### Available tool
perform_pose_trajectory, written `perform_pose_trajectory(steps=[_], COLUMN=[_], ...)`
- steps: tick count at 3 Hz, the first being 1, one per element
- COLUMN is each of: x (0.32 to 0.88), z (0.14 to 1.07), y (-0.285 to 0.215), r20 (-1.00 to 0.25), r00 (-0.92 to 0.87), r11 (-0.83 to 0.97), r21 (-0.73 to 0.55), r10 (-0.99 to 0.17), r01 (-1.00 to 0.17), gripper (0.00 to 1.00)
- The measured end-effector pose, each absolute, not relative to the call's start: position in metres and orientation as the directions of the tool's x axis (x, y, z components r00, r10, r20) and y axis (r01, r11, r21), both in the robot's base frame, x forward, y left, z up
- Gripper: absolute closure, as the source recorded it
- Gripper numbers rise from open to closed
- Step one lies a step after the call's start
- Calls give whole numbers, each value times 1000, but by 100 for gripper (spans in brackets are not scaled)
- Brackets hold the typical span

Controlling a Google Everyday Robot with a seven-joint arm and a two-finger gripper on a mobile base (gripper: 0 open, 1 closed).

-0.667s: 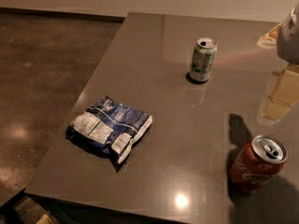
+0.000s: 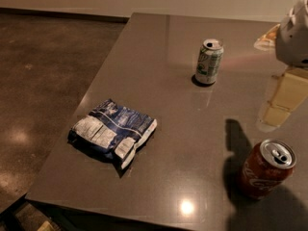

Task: Move blue chip bag near 7up can

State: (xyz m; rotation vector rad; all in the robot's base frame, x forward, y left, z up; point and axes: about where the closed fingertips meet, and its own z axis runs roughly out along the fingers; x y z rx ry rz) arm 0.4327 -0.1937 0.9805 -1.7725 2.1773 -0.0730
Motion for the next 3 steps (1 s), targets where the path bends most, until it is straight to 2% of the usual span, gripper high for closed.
perform_pose_trajectory(steps=[3], x=[417], z=[939], y=[-62], r20=[-323], r00=[-21], r11=[57], r21=[-100], r10=[-946], r01=[-993], gripper=[0])
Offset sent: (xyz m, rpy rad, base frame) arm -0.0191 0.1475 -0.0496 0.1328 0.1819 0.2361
